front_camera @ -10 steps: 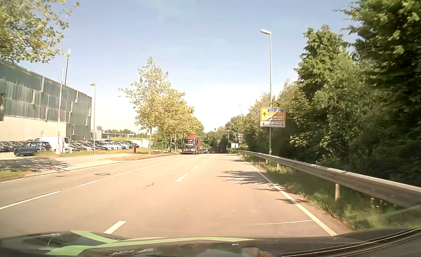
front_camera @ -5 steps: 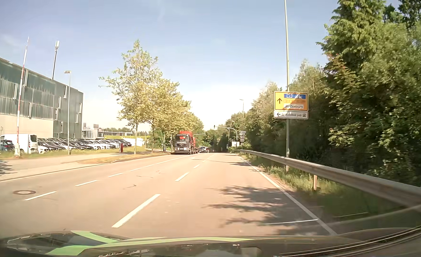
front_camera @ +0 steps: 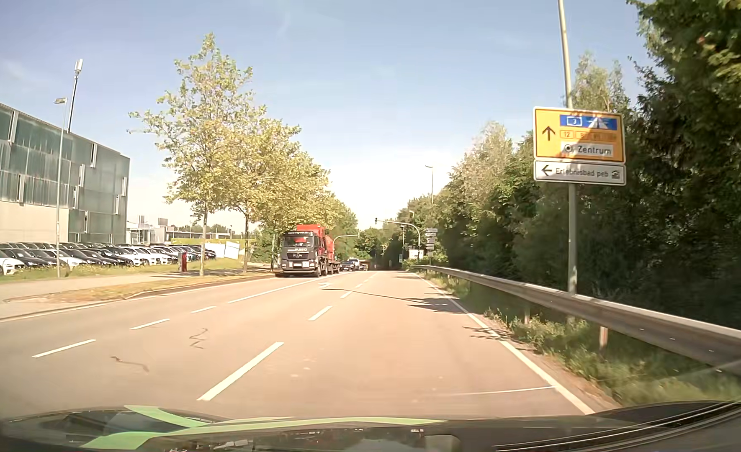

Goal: Follow the waypoints while adhering to traffic rules and regulations

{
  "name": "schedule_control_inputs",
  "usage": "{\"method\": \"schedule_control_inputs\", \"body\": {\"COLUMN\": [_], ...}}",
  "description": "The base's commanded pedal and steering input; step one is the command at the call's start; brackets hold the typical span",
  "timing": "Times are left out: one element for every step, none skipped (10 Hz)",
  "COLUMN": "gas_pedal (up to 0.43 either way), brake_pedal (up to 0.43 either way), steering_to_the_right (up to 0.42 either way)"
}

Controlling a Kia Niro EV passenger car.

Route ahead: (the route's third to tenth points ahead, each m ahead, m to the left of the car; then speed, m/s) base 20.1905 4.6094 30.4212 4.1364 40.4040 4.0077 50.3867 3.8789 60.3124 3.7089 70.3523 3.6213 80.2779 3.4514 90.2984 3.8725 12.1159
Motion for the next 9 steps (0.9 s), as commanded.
{"method": "schedule_control_inputs", "body": {"gas_pedal": [0.000,0.000,0.000,0.000,0.000,0.000,0.000,0.000,0.000], "brake_pedal": [0.000,0.000,0.000,0.000,0.000,0.000,0.000,0.000,0.000], "steering_to_the_right": [0.000,0.000,0.000,0.000,0.000,0.000,-0.001,0.000,0.000]}}
